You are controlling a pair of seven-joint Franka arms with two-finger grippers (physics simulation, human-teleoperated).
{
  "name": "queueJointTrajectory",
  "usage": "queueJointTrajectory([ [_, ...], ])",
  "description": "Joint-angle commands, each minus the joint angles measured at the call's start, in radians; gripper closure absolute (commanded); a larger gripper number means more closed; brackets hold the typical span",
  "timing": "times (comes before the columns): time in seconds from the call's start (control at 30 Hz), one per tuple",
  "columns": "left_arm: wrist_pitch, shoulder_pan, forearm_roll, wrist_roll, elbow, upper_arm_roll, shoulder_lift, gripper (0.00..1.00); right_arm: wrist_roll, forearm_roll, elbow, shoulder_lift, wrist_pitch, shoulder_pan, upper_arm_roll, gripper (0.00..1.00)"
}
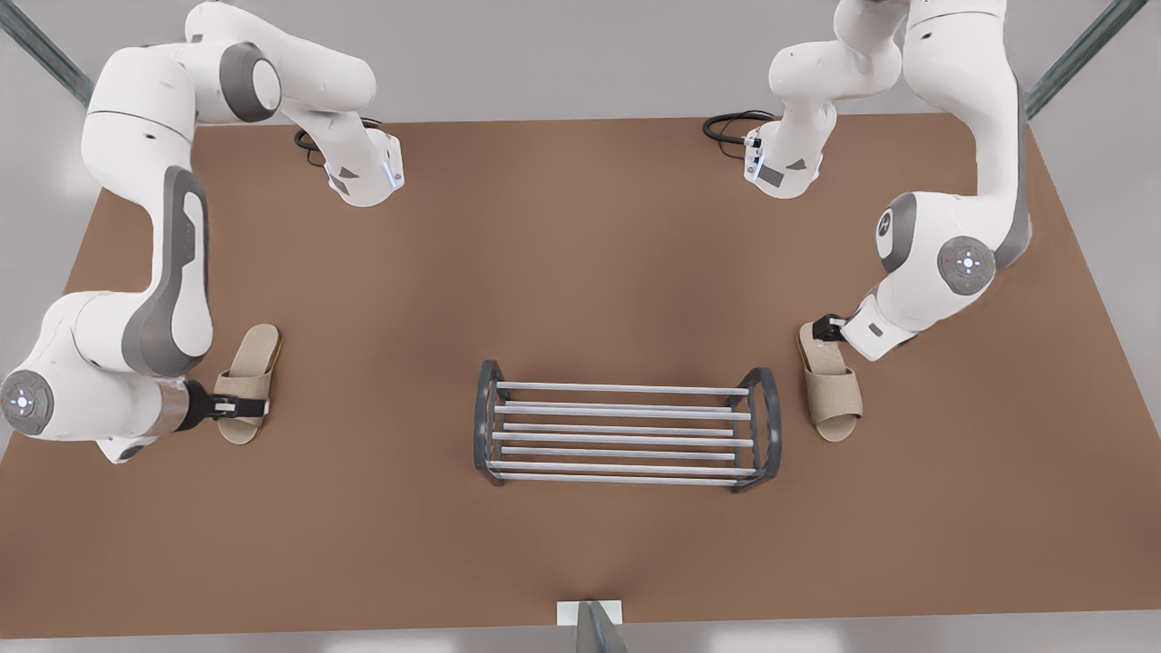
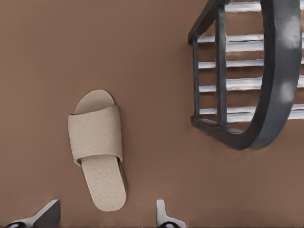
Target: Place the right shoe on the shoe rack with the right arm, and place the left shoe on the shoe rack with the left arm
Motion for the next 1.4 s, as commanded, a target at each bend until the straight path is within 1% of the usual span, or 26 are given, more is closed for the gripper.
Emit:
queueJointTrajectory([
  [0.0,1.300,-0.015,0.001,0.004,-0.346,-0.010,0.027,0.00,0.009,0.029,0.001,0.008,0.071,-0.002,-0.003,0.00],
  [0.03,1.338,-0.012,-0.013,0.001,-0.388,-0.010,0.011,0.00,0.013,0.035,0.028,0.013,0.094,-0.004,-0.004,0.00],
  [0.07,1.338,-0.001,-0.013,0.003,-0.423,-0.010,-0.020,0.00,0.018,-0.015,0.028,-0.001,0.128,0.007,-0.011,0.00],
  [0.1,1.338,0.008,-0.013,0.001,-0.472,-0.008,-0.032,0.00,0.019,-0.138,-0.014,-0.045,0.210,0.013,0.000,0.00],
  [0.13,1.338,0.034,-0.011,0.001,-0.506,-0.010,-0.035,0.00,0.019,-0.143,-0.184,-0.157,0.397,0.012,0.000,0.00],
  [0.17,1.338,0.048,-0.011,0.003,-0.540,-0.008,-0.035,0.00,0.021,-0.141,-0.544,-0.323,0.821,-0.003,0.000,0.00],
  [0.2,1.338,0.082,-0.011,0.003,-0.550,-0.008,-0.024,0.00,0.024,-0.138,-0.781,-0.423,1.117,-0.010,0.000,0.00],
  [0.27,1.338,0.093,-0.011,0.001,-0.558,-0.010,0.014,0.00,0.018,-0.143,-0.978,-0.576,1.204,-0.036,0.000,0.00],
  [0.3,1.338,0.093,-0.014,0.001,-0.549,-0.010,0.043,0.00,0.012,-0.143,-1.128,-0.601,1.468,-0.074,0.000,0.00],
  [0.33,1.338,0.114,-0.016,0.001,-0.538,-0.008,0.069,0.00,-0.036,-0.143,-1.258,-0.486,1.948,-0.151,0.003,0.00],
  [0.37,1.338,0.120,-0.018,0.001,-0.534,-0.004,0.089,0.00,-0.091,-0.144,-1.272,-0.498,1.961,-0.197,0.005,0.00],
  [0.43,1.338,0.122,-0.018,0.003,-0.521,0.004,0.126,0.00,-0.079,-0.144,-1.266,-0.470,1.959,-0.206,0.005,0.00],
  [0.47,1.338,0.142,-0.015,0.012,-0.508,0.004,0.152,0.00,-0.106,-0.155,-1.269,-0.484,1.961,-0.259,0.005,0.00],
  [0.5,1.338,0.145,-0.016,0.013,-0.498,0.006,0.173,0.00,-0.207,-0.175,-1.271,-0.490,1.961,-0.307,0.006,0.00],
  [0.57,1.338,0.159,-0.010,0.020,-0.480,0.024,0.219,0.00,-0.212,-0.301,-1.263,-0.437,1.961,-0.364,0.011,0.00],
  [0.63,1.338,0.159,-0.008,0.029,-0.474,0.036,0.236,0.00,-0.212,-0.502,-1.242,-0.368,1.962,-0.473,0.020,0.00],
  [0.67,1.338,0.157,-0.008,0.030,-0.472,0.042,0.238,0.00,-0.212,-0.519,-1.242,-0.363,1.962,-0.510,0.055,0.00],
  [0.7,1.338,0.157,-0.008,0.030,-0.457,0.042,0.252,0.00,-0.212,-0.591,-1.246,-0.360,1.962,-0.559,0.072,0.00],
  [0.73,1.338,0.159,-0.008,0.030,-0.438,0.042,0.265,0.00,-0.212,-0.640,-1.259,-0.360,1.962,-0.666,0.164,0.00],
  [0.77,1.338,0.159,-0.008,0.030,-0.438,0.044,0.269,0.00,-0.212,-0.695,-1.274,-0.351,1.962,-0.796,0.279,0.00],
  [0.8,1.338,0.157,-0.008,0.030,-0.435,0.055,0.270,0.00,-0.212,-0.700,-1.282,-0.335,1.962,-0.896,0.388,0.00],
  [0.83,1.338,0.157,-0.007,0.030,-0.431,0.055,0.272,0.00,-0.214,-0.717,-1.285,-0.332,1.962,-0.933,0.413,0.00],
  [0.9,1.338,0.157,-0.007,0.030,-0.419,0.055,0.284,0.00,-0.215,-0.741,-1.300,-0.332,1.962,-0.956,0.433,0.00],
  [1.03,1.338,0.157,-0.005,0.030,-0.409,0.055,0.313,0.00,-0.215,-0.741,-1.326,-0.331,1.962,-0.962,0.436,0.00],
  [1.1,1.338,0.159,-0.005,0.030,-0.409,0.055,0.316,0.00,-0.215,-0.743,-1.326,-0.271,1.962,-0.964,0.436,0.00],
  [1.37,1.338,0.159,-0.004,0.030,-0.392,0.055,0.344,0.00,-0.215,-0.744,-1.334,-0.225,1.962,-0.964,0.436,0.00],
])
